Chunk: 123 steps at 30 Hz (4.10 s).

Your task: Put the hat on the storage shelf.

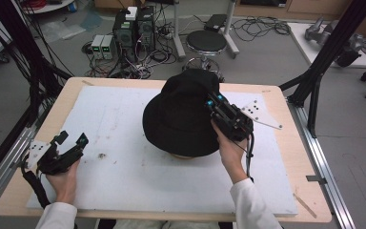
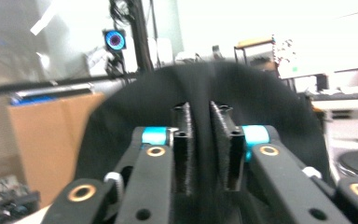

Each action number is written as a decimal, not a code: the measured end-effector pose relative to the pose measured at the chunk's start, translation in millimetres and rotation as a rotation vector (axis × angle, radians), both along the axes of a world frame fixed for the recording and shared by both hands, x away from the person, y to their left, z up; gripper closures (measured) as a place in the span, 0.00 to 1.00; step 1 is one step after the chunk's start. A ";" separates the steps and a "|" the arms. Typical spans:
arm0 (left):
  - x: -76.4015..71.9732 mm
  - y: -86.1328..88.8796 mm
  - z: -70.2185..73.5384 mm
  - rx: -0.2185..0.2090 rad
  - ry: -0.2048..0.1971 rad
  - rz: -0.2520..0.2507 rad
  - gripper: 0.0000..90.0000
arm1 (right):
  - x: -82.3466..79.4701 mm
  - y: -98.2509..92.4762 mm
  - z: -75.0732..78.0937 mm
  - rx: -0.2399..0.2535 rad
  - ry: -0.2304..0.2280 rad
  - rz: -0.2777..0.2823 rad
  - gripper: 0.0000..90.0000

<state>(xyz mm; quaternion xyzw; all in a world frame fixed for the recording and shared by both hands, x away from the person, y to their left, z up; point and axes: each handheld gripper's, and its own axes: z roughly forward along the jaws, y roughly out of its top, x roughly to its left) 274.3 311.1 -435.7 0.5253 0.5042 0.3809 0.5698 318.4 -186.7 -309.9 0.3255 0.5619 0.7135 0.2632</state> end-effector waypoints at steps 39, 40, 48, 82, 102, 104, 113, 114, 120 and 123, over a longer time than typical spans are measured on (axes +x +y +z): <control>-0.2 -0.5 -0.1 0.000 -0.003 0.006 0.28 | -27.4 -57.1 -6.2 -0.069 0.059 -0.214 0.23; -0.2 -0.5 -0.1 0.000 -0.003 0.006 0.28 | -27.6 -58.9 -7.9 -0.078 0.063 -0.221 0.21; -0.4 -0.5 0.1 -0.004 -0.005 0.006 0.28 | -35.6 -70.8 -32.4 -0.107 0.114 -0.264 0.16; -0.8 -0.2 0.4 -0.003 -0.004 0.008 0.28 | -63.7 -118.7 -104.9 -0.117 0.223 -0.554 0.14; -1.8 0.3 0.7 -0.004 -0.007 0.011 0.28 | -61.8 -116.8 -111.1 -0.116 0.264 -0.533 0.14; -1.8 0.6 0.6 -0.004 -0.007 0.012 0.28 | -61.8 -116.6 -111.2 -0.111 0.266 -0.532 0.14; -2.3 0.1 0.8 -0.003 -0.007 0.010 0.28 | -62.7 -117.4 -111.1 -0.109 0.262 -0.527 0.14; -2.1 0.1 0.8 -0.006 -0.008 0.011 0.28 | -62.7 -117.4 -111.2 -0.109 0.263 -0.526 0.14; -1.9 0.4 0.6 -0.005 -0.007 0.012 0.28 | -61.9 -117.2 -112.2 -0.110 0.272 -0.521 0.14; -1.9 0.5 0.6 -0.004 -0.008 0.012 0.28 | -62.1 -117.1 -112.6 -0.106 0.275 -0.519 0.14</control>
